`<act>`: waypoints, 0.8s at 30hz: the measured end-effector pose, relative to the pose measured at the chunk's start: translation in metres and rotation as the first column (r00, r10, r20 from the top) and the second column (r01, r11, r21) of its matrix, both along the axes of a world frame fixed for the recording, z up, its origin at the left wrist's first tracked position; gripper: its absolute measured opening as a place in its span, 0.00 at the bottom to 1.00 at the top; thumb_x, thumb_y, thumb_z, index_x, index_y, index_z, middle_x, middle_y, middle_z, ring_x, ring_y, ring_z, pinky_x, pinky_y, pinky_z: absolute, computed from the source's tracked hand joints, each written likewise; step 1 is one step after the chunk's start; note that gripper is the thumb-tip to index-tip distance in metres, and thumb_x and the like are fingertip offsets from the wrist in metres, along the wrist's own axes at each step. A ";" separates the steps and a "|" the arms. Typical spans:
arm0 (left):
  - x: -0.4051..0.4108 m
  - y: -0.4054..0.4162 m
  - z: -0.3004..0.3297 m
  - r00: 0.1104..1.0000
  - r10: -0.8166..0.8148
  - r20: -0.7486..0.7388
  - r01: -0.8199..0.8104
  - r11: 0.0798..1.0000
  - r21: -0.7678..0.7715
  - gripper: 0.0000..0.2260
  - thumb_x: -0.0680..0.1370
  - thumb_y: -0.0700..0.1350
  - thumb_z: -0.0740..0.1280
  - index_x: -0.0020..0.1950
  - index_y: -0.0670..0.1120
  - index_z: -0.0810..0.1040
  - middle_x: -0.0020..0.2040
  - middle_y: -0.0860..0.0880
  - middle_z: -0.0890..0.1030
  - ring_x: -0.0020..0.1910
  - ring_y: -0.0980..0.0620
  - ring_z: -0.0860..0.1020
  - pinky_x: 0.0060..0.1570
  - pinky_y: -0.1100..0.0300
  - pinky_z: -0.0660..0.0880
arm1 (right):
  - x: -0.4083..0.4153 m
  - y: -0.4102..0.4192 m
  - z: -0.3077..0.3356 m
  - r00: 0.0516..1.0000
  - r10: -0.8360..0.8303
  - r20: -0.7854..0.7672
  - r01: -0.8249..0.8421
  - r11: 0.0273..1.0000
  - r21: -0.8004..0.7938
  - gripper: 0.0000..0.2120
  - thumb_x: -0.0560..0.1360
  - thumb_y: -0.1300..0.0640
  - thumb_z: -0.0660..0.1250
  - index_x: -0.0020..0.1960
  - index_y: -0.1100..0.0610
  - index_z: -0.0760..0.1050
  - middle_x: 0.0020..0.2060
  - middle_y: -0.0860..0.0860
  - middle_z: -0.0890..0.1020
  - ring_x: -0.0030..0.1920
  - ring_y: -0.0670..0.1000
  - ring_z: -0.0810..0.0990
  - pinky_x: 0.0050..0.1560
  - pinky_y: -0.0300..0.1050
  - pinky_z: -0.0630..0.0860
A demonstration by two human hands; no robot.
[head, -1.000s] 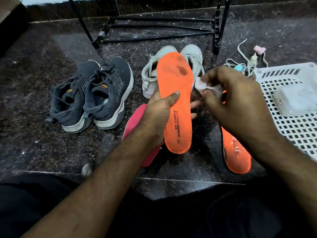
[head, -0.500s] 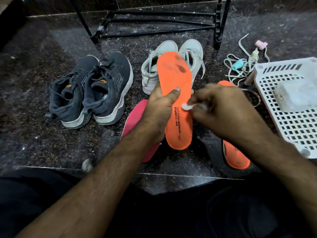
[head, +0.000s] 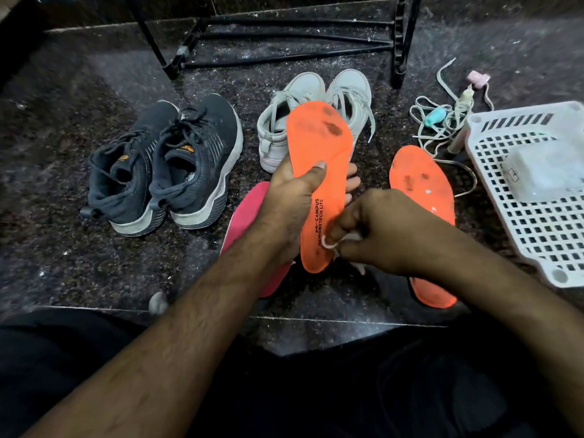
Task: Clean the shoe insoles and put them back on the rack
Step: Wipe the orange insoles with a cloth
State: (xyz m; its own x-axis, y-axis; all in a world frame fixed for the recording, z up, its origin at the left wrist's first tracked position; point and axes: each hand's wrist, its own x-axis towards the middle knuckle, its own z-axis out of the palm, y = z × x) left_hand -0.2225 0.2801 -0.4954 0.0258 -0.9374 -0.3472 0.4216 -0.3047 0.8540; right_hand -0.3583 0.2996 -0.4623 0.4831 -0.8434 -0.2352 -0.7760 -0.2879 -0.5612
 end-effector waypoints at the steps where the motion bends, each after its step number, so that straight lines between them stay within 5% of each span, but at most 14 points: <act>1: 0.000 0.000 0.001 1.000 -0.014 0.006 0.015 1.000 -0.013 0.14 0.85 0.37 0.58 0.71 0.38 0.69 0.55 0.33 0.83 0.47 0.37 0.85 0.52 0.37 0.80 | -0.005 -0.002 0.003 0.999 -0.006 0.032 0.005 0.999 0.048 0.06 0.69 0.56 0.75 0.43 0.45 0.85 0.39 0.41 0.85 0.40 0.40 0.81 0.43 0.29 0.72; 4: 0.002 -0.001 -0.001 0.999 -0.007 0.047 0.008 0.999 -0.039 0.13 0.84 0.35 0.59 0.68 0.40 0.70 0.47 0.41 0.86 0.39 0.44 0.85 0.40 0.48 0.83 | -0.019 -0.011 0.015 0.962 -0.206 0.181 0.220 0.974 -0.060 0.02 0.71 0.51 0.74 0.42 0.48 0.83 0.37 0.43 0.84 0.37 0.39 0.80 0.41 0.32 0.74; 7: 0.002 -0.003 0.000 0.999 0.032 0.027 -0.032 0.999 0.001 0.13 0.83 0.35 0.62 0.67 0.42 0.73 0.46 0.42 0.85 0.37 0.44 0.83 0.41 0.43 0.83 | -0.018 -0.015 0.015 0.899 -0.314 0.305 0.387 0.896 -0.217 0.05 0.73 0.57 0.70 0.48 0.51 0.83 0.40 0.45 0.84 0.39 0.42 0.80 0.44 0.26 0.69; 11: 0.002 -0.001 0.005 0.997 0.072 0.014 -0.073 0.997 0.032 0.08 0.83 0.35 0.62 0.59 0.43 0.76 0.36 0.48 0.85 0.30 0.51 0.82 0.32 0.58 0.81 | 0.002 -0.009 -0.006 0.974 -0.172 0.149 0.216 0.905 -0.367 0.11 0.70 0.64 0.69 0.50 0.53 0.83 0.45 0.52 0.82 0.46 0.56 0.81 0.48 0.43 0.72; 15: 0.005 0.001 0.005 0.996 0.089 -0.011 -0.088 0.995 0.039 0.13 0.84 0.36 0.59 0.68 0.36 0.71 0.54 0.32 0.83 0.45 0.40 0.84 0.45 0.48 0.82 | 0.016 0.003 -0.009 0.992 -0.123 0.023 0.124 0.937 -0.328 0.10 0.71 0.63 0.68 0.49 0.54 0.84 0.46 0.56 0.81 0.48 0.62 0.81 0.48 0.56 0.78; 18: 0.002 0.001 0.003 0.995 0.067 -0.075 -0.066 0.997 0.027 0.13 0.84 0.38 0.59 0.69 0.39 0.70 0.54 0.29 0.82 0.49 0.36 0.83 0.51 0.40 0.81 | 0.007 0.003 -0.004 0.998 -0.061 0.029 0.066 0.965 -0.252 0.09 0.70 0.60 0.69 0.46 0.49 0.84 0.42 0.50 0.83 0.45 0.53 0.82 0.49 0.46 0.77; 21: 0.005 -0.001 0.007 0.988 0.038 -0.146 -0.031 0.998 0.052 0.16 0.85 0.44 0.59 0.69 0.38 0.73 0.56 0.31 0.82 0.51 0.36 0.82 0.52 0.39 0.80 | -0.006 -0.002 0.008 0.968 -0.142 0.206 0.178 0.969 -0.169 0.08 0.70 0.59 0.70 0.43 0.46 0.83 0.33 0.42 0.80 0.35 0.36 0.77 0.39 0.28 0.68; 24: 0.008 0.002 0.016 0.959 -0.091 -0.268 0.114 0.991 0.070 0.21 0.83 0.53 0.57 0.60 0.38 0.79 0.51 0.37 0.81 0.45 0.42 0.81 0.48 0.52 0.80 | -0.006 -0.008 0.006 0.927 -0.217 0.307 0.318 0.888 -0.333 0.11 0.71 0.63 0.67 0.48 0.51 0.84 0.39 0.45 0.81 0.38 0.41 0.76 0.45 0.37 0.71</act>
